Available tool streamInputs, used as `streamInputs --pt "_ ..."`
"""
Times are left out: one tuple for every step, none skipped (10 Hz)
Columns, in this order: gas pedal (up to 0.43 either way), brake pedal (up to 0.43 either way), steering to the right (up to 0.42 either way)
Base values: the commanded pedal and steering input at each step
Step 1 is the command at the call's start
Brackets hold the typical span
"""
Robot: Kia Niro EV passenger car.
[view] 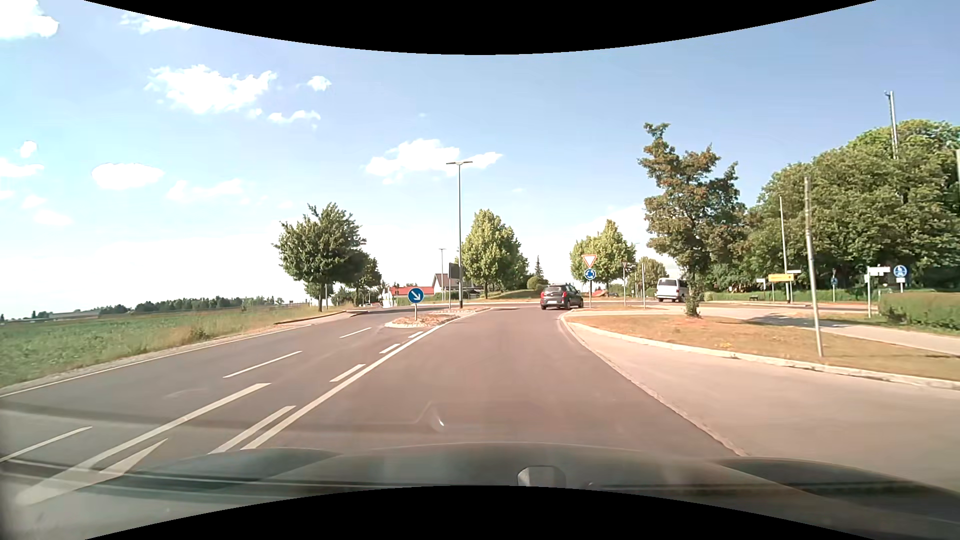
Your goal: Follow the waypoints while adhering to traffic rules and regulations
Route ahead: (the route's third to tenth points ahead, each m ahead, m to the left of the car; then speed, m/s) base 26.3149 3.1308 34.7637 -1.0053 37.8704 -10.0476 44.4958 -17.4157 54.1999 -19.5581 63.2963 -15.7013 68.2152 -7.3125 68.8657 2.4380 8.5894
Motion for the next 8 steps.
streamInputs --pt "0.0 0.006 -0.012" --pt "0.0 0.006 -0.01" --pt "0.0 0.012 -0.01" --pt "0.0 0.018 -0.009" --pt "0.0 0.018 -0.006" --pt "0.0 0.018 -0.005" --pt "0.0 0.024 -0.002" --pt "0.0 0.024 0.001"
